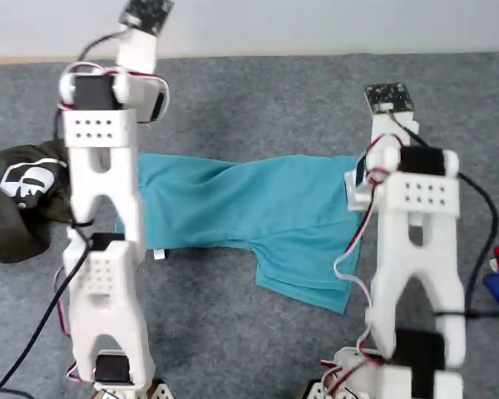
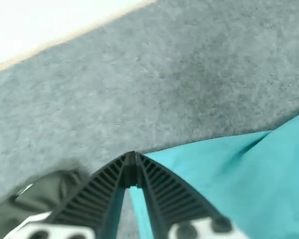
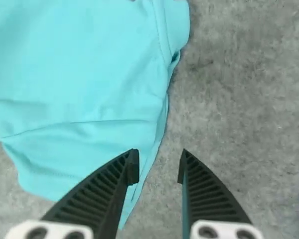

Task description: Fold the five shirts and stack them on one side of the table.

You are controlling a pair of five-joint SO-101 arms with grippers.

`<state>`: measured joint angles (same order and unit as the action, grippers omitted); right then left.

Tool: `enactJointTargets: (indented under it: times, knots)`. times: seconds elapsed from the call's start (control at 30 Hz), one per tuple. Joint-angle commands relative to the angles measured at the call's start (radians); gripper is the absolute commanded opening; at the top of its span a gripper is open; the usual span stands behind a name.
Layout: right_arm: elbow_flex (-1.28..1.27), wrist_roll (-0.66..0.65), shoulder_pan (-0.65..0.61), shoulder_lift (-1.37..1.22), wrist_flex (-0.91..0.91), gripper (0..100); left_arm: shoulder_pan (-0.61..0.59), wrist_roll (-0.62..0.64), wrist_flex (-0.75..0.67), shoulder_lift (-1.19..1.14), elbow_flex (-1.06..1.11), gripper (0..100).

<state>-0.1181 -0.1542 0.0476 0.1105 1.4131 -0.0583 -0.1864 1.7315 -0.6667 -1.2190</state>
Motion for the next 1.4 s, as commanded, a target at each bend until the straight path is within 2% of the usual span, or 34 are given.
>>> enactJointTargets:
  times: [0.0, 0.4, 0.7, 0.97, 1.03, 1.2, 1.37]
  knots:
    - [0.117, 0.017, -0.007, -0.113, -0.033, 14.3, -0.034, 0.011, 0.025, 0.173, 0.097, 0]
    - [0.374, 0.127, -0.010, -0.524, -0.070, 19.7, -0.107, 0.009, 0.025, 0.419, 0.352, 0]
    - [0.543, 0.132, -0.088, -0.746, -0.061, 19.4, -0.114, 0.008, 0.025, 0.457, 0.372, 0]
    - [0.552, 0.133, -0.087, -0.820, -0.061, 19.2, -0.212, 0.008, 0.025, 0.456, 0.371, 0]
    - [0.552, 0.130, -0.084, -0.823, -0.061, 16.6, -0.216, 0.008, 0.025, 0.456, 0.371, 0]
    - [0.552, 0.118, -0.077, -0.816, -0.041, 0.2, -0.204, 0.008, 0.025, 0.456, 0.369, 0]
    - [0.552, 0.052, -0.019, -0.816, 0.030, 1.1, -0.198, 0.008, 0.025, 0.457, 0.367, 0]
